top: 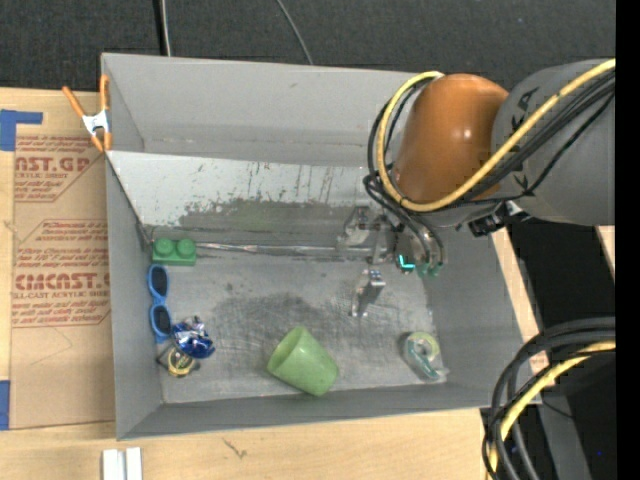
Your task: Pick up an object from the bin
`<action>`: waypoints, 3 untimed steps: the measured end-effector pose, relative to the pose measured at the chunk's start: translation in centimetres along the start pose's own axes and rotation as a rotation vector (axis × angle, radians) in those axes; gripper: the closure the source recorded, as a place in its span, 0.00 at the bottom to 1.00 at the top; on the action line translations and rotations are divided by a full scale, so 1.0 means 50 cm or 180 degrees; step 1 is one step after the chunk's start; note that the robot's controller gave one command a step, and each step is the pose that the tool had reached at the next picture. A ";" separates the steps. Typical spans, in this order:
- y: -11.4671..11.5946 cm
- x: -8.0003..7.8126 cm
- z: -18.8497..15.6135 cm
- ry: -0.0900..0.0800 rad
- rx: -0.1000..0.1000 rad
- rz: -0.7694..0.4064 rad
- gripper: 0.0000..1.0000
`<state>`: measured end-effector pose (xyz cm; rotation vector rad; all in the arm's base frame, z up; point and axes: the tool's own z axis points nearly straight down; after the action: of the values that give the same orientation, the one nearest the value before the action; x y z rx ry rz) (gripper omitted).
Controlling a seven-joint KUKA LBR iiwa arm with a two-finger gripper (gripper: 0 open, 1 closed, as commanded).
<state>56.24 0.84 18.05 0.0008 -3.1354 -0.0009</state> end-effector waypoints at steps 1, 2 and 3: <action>0.116 0.078 0.212 -0.0061 0.0015 -0.1286 0.00; 0.277 0.158 0.157 -0.0076 0.0010 -0.2738 0.00; 0.311 0.147 0.131 -0.0028 0.0005 -0.3049 0.00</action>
Offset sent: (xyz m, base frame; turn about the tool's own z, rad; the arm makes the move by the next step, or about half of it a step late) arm -0.0444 0.0587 -0.1105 -0.4076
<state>48.86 16.37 11.57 1.4501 -2.7907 -0.0027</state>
